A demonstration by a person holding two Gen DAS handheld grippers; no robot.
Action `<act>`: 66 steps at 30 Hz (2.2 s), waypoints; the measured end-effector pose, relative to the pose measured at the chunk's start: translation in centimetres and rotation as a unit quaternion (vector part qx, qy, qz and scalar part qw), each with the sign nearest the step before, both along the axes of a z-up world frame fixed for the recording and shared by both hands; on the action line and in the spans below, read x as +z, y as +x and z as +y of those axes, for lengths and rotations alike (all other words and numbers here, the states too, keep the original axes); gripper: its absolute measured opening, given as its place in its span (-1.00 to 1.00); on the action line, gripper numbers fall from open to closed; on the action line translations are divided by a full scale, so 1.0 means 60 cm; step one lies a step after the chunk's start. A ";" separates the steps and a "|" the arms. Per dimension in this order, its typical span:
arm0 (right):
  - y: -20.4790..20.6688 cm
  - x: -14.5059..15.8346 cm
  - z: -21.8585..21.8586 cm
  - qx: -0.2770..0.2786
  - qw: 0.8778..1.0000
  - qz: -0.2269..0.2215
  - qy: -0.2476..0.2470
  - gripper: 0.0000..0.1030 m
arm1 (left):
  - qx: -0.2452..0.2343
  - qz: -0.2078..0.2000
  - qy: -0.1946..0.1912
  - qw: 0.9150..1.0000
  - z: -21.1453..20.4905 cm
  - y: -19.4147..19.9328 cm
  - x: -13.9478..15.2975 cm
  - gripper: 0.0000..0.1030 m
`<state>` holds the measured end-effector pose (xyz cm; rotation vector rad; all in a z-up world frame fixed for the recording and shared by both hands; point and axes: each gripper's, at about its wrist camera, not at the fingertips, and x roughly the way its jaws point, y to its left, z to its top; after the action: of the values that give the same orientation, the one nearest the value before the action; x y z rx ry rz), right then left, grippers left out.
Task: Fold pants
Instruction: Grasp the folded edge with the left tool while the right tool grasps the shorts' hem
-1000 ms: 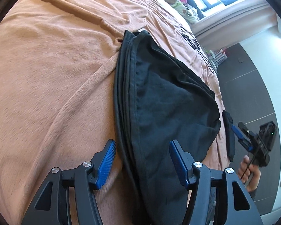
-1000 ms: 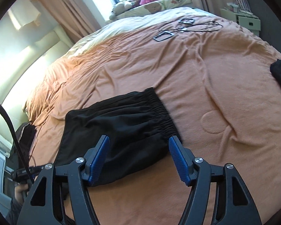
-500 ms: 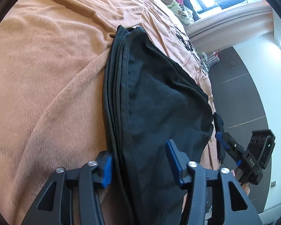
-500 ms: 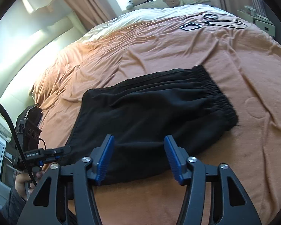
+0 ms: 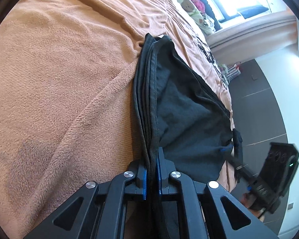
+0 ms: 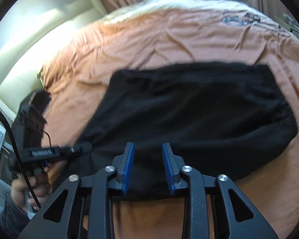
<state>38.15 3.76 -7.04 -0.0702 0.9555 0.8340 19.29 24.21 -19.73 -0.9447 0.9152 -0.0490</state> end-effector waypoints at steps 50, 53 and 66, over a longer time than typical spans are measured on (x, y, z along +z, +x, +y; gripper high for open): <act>0.247 -0.054 0.167 -0.057 0.995 0.024 -0.075 -0.78 | 0.136 0.014 -0.078 0.988 -0.016 -0.071 -0.013 -0.75; 0.268 -0.056 0.180 -0.055 0.995 0.024 -0.078 -0.78 | 0.140 0.014 -0.083 0.987 -0.014 -0.074 -0.015 -0.75; 0.311 -0.051 0.212 -0.051 0.996 0.028 -0.068 -0.78 | 0.144 0.015 -0.095 0.985 -0.011 -0.081 -0.017 -0.75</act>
<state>56.78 16.47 -10.11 -0.1140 1.0584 0.6790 14.45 23.56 -20.78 -1.2519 0.8025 0.1265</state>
